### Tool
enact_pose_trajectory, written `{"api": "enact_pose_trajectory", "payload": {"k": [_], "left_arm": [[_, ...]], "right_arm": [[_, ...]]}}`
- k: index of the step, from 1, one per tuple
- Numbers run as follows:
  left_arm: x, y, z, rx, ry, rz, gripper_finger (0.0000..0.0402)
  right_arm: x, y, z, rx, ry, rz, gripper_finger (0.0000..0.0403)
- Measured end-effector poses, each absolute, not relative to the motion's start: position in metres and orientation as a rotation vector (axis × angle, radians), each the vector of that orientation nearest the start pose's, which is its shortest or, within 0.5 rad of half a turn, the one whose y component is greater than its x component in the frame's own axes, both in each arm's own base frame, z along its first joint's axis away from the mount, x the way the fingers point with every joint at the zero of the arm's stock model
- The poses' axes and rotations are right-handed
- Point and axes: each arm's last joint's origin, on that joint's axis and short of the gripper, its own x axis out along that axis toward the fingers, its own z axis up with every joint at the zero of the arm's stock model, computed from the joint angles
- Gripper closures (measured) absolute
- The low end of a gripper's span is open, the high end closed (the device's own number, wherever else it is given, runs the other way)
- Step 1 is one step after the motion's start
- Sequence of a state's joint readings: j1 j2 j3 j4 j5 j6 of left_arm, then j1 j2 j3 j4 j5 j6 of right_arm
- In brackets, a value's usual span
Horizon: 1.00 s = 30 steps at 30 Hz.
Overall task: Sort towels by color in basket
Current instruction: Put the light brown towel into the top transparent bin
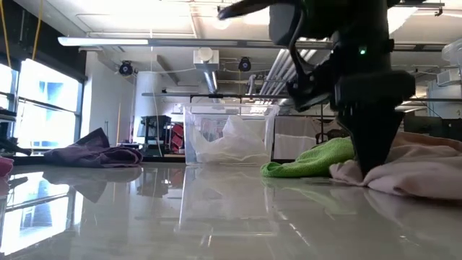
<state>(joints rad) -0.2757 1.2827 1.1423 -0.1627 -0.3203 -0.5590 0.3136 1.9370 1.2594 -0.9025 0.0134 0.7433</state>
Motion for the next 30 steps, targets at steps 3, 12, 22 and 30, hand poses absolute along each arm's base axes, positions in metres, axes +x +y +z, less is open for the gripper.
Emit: {"api": "enact_pose_trajectory", "payload": {"k": [3, 12, 22, 30], "left_arm": [[0.277, -0.078, 0.362, -0.380, 0.231, 0.056, 0.0212], [0.263, -0.108, 0.397, -0.011, 0.117, 0.147, 0.0259], [0.264, -0.112, 0.402, -0.002, 0.080, 0.009, 0.0270], [0.287, -0.100, 0.398, 0.129, 0.031, 0.028, 0.0243]], "right_arm": [[0.330, 0.107, 0.143, 0.352, 1.487, -0.328, 0.0318], [0.333, 0.105, 0.187, 0.410, 1.218, -0.307, 0.0387], [0.303, 0.092, 0.306, 0.278, 0.693, -0.070, 0.0395], [0.276, 0.072, 0.362, 0.267, 0.397, -0.124, 0.0398]]}}
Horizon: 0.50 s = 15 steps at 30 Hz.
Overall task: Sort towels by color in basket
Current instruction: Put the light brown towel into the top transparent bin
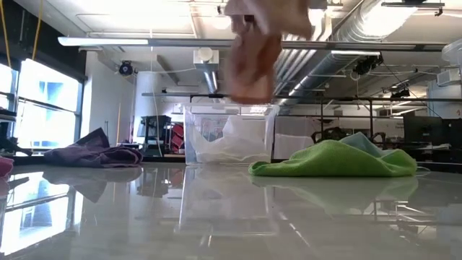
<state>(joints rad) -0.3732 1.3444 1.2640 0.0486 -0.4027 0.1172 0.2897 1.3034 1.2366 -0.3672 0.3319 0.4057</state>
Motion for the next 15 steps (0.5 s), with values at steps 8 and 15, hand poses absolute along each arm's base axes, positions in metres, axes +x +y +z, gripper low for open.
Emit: {"api": "enact_pose_trajectory", "payload": {"k": [8, 15], "left_arm": [[0.325, -0.079, 0.373, 0.076, 0.060, 0.124, 0.0159], [0.349, -0.065, 0.355, 0.009, 0.076, -0.002, 0.0112]], "right_arm": [[0.271, 0.069, 0.380, 0.278, 0.275, -0.070, 0.0399], [0.271, 0.073, 0.383, 0.247, 0.275, 0.078, 0.0400]]}}
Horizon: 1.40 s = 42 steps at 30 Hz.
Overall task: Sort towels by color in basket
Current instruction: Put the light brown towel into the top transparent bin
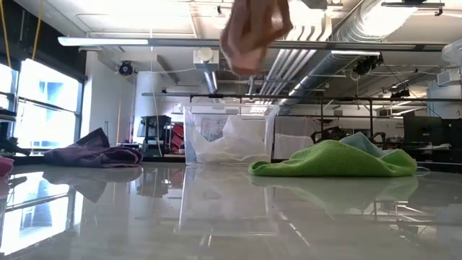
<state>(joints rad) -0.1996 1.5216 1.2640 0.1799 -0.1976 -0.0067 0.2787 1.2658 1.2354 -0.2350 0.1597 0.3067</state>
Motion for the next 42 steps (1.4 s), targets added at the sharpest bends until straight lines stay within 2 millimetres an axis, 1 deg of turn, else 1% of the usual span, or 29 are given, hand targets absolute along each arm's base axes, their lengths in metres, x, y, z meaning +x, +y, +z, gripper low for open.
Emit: {"api": "enact_pose_trajectory", "payload": {"k": [5, 8, 12, 16, 18, 21, 24, 27, 28, 29, 31, 33, 35, 38, 40, 42], "left_arm": [[0.357, -0.061, 0.347, -0.025, 0.103, -0.122, 0.0110], [0.358, -0.056, 0.346, -0.047, 0.111, -0.128, 0.0110], [0.356, -0.046, 0.347, -0.033, 0.123, -0.130, 0.0120], [0.352, -0.032, 0.348, -0.031, 0.162, -0.158, 0.0160], [0.348, -0.023, 0.349, -0.007, 0.190, -0.149, 0.0189], [0.343, -0.007, 0.355, 0.054, 0.183, -0.115, 0.0240], [0.337, 0.014, 0.360, 0.133, 0.178, -0.063, 0.0299], [0.329, 0.039, 0.364, 0.212, 0.179, -0.020, 0.0361], [0.325, 0.049, 0.366, 0.232, 0.182, -0.006, 0.0377], [0.321, 0.058, 0.368, 0.244, 0.185, 0.019, 0.0386], [0.313, 0.079, 0.372, 0.262, 0.182, 0.097, 0.0386], [0.306, 0.102, 0.374, 0.289, 0.187, 0.201, 0.0376], [0.298, 0.125, 0.377, 0.343, 0.175, 0.293, 0.0369], [0.290, 0.158, 0.378, 0.431, 0.168, 0.397, 0.0368], [0.288, 0.179, 0.368, 0.446, 0.209, 0.447, 0.0370], [0.289, 0.200, 0.353, 0.418, 0.255, 0.486, 0.0371]], "right_arm": [[0.271, 0.069, 0.391, 0.218, 0.201, 0.109, 0.0400], [0.273, 0.060, 0.396, 0.201, 0.147, 0.081, 0.0400], [0.276, 0.044, 0.396, 0.206, 0.143, 0.024, 0.0400], [0.278, 0.027, 0.396, 0.213, 0.145, -0.037, 0.0400], [0.278, 0.019, 0.394, 0.216, 0.158, -0.068, 0.0400], [0.279, 0.004, 0.394, 0.233, 0.155, -0.121, 0.0395], [0.279, -0.011, 0.394, 0.258, 0.143, -0.194, 0.0381], [0.278, -0.029, 0.393, 0.264, 0.135, -0.275, 0.0355], [0.277, -0.035, 0.393, 0.279, 0.127, -0.317, 0.0344], [0.276, -0.041, 0.394, 0.305, 0.116, -0.367, 0.0333], [0.272, -0.056, 0.394, 0.357, 0.085, -0.477, 0.0314], [0.268, -0.068, 0.396, 0.390, 0.052, -0.562, 0.0300], [0.263, -0.078, 0.398, 0.412, 0.026, -0.610, 0.0292], [0.260, -0.088, 0.398, 0.452, -0.001, -0.644, 0.0290], [0.258, -0.092, 0.398, 0.453, -0.004, -0.660, 0.0289], [0.258, -0.096, 0.398, 0.436, 0.000, -0.678, 0.0289]]}}
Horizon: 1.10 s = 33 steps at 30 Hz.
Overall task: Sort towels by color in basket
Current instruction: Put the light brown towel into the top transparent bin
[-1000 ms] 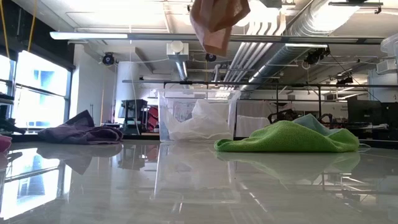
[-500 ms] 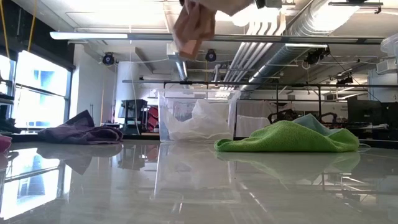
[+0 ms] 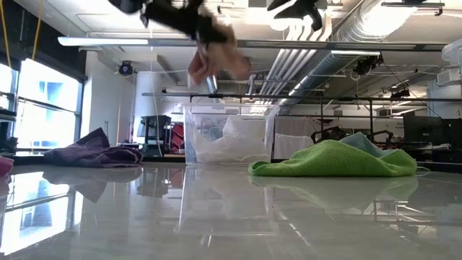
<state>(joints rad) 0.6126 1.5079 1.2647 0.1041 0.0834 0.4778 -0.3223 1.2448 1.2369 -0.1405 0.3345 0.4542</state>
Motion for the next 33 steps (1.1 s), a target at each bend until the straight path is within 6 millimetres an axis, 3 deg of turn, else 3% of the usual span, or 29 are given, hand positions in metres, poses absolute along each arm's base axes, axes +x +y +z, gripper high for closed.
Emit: {"api": "enact_pose_trajectory", "payload": {"k": [5, 10, 15, 20, 26, 33], "left_arm": [[0.298, 0.235, 0.310, 0.250, 0.347, 0.536, 0.0360], [0.308, 0.241, 0.287, 0.121, 0.369, 0.477, 0.0309], [0.308, 0.234, 0.294, -0.026, 0.287, 0.306, 0.0252], [0.309, 0.230, 0.303, -0.163, 0.203, 0.178, 0.0220], [0.307, 0.234, 0.297, -0.213, 0.247, 0.282, 0.0216], [0.295, 0.249, 0.290, -0.303, 0.294, 0.528, 0.0202]], "right_arm": [[0.261, -0.106, 0.391, 0.419, 0.030, -0.722, 0.0289], [0.267, -0.118, 0.380, 0.424, 0.067, -0.764, 0.0289], [0.278, -0.133, 0.363, 0.400, 0.129, -0.802, 0.0289], [0.284, -0.160, 0.345, 0.292, 0.230, -0.797, 0.0289], [0.285, -0.198, 0.329, 0.265, 0.252, -0.631, 0.0289], [0.273, -0.219, 0.330, 0.219, 0.236, -0.599, 0.0289]]}}
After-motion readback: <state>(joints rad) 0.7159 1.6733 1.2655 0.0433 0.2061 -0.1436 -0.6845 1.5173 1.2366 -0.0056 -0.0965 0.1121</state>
